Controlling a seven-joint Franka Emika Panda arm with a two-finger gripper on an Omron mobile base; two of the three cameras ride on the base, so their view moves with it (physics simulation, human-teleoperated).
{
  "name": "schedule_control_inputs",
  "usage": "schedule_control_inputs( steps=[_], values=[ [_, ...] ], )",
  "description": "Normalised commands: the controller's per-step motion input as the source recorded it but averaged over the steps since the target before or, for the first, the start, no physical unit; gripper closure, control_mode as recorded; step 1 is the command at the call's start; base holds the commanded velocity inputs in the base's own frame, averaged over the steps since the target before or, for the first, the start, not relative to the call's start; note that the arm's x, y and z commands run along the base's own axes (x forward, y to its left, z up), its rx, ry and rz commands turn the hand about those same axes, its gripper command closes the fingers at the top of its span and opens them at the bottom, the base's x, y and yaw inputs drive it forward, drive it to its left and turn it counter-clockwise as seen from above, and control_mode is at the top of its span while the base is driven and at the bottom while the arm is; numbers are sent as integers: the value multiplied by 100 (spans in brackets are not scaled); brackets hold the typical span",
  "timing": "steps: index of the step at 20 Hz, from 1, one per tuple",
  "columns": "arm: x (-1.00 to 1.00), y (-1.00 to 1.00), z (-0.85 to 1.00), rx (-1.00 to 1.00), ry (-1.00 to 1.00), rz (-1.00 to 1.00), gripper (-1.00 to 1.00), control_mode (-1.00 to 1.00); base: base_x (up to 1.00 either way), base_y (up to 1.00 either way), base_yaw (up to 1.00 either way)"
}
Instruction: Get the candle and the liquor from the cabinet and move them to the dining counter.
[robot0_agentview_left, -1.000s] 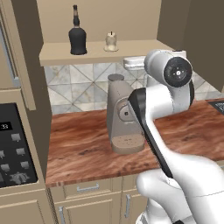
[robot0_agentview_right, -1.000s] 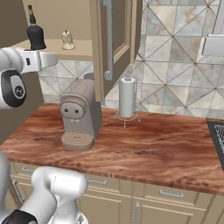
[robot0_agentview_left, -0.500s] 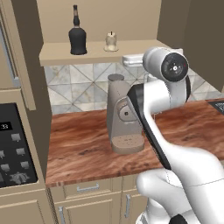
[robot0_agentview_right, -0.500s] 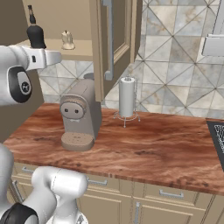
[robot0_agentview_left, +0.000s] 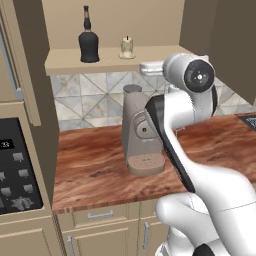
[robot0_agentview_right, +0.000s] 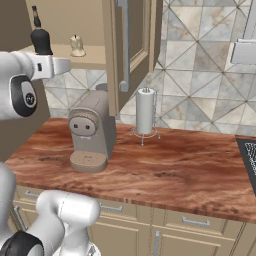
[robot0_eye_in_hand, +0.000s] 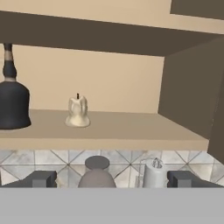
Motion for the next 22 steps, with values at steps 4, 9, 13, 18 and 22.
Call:
schedule_control_inputs(
  steps=[4, 9, 13, 18, 22],
  values=[
    [27, 0, 0, 1, 0, 0, -100, -100, 0, 0, 0],
    [31, 6, 3, 0, 0, 0, -100, -100, 0, 0, 0],
    [41, 28, 18, 0, 0, 0, -100, -100, 0, 0, 0],
    [43, 32, 22, 0, 1, 2, -100, -100, 0, 0, 0],
    [37, 0, 26, 1, 1, 6, -100, -100, 0, 0, 0]
  ],
)
